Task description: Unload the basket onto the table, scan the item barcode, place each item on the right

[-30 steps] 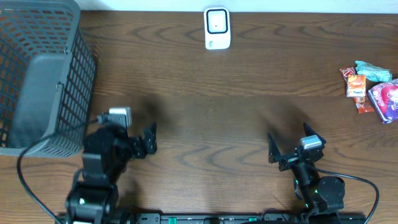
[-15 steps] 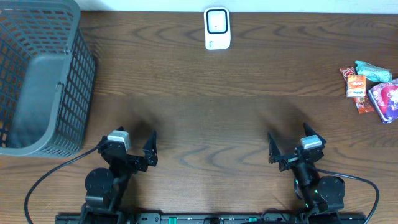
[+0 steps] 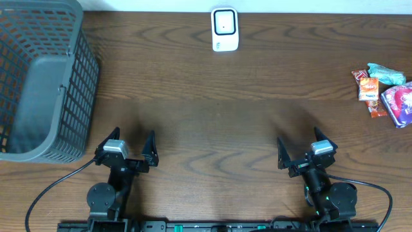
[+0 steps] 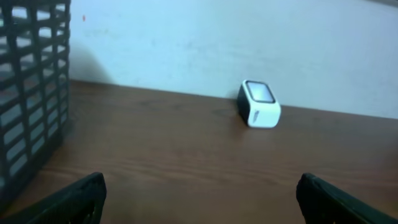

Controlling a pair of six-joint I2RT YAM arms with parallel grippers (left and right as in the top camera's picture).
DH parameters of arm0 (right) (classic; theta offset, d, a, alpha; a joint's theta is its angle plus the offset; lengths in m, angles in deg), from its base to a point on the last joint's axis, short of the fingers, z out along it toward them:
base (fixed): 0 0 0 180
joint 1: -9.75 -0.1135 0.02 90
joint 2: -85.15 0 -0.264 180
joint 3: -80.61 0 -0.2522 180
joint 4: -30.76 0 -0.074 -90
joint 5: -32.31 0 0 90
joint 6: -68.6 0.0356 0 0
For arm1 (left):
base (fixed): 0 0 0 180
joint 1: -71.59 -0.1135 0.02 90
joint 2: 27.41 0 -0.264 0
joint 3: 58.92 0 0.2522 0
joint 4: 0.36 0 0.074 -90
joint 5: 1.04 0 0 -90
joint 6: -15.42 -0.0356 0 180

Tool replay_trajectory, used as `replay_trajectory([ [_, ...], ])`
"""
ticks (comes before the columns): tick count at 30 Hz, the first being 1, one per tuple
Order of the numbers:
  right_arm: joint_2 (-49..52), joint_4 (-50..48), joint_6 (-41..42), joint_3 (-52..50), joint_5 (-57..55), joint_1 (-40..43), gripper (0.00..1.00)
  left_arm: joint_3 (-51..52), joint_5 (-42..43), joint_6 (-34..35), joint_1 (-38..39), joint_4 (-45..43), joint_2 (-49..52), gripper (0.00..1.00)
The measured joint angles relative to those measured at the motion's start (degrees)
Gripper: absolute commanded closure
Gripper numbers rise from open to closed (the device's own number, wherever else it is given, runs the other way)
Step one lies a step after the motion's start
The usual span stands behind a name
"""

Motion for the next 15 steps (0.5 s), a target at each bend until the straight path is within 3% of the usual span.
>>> replay_trajectory([
  [15,0.0,0.0,0.0,0.0,0.0,0.0,0.01,-0.2,-0.3,-9.4,-3.8,3.0,0.0,0.02],
])
